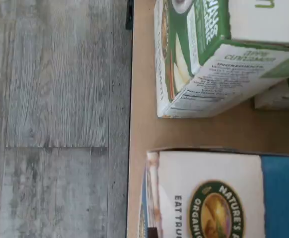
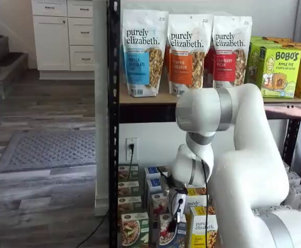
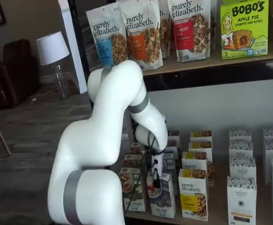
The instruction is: Pick up the blue and white box that is on the bottom shelf, the second box from the left
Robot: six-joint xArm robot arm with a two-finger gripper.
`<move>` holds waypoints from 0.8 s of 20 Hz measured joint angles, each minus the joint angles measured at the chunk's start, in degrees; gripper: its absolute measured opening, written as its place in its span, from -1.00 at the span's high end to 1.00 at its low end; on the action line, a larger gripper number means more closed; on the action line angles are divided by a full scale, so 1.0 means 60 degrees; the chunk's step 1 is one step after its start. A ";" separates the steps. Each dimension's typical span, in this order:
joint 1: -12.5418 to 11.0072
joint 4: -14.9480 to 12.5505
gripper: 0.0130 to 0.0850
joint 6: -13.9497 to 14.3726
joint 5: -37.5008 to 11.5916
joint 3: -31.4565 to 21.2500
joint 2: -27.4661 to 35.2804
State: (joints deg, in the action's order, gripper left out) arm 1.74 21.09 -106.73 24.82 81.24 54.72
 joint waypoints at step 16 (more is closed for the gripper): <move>0.0239 0.1053 0.00 -0.0806 -0.0419 -0.1644 -0.1157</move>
State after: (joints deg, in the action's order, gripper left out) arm 3.18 27.41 -111.57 22.30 71.38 47.78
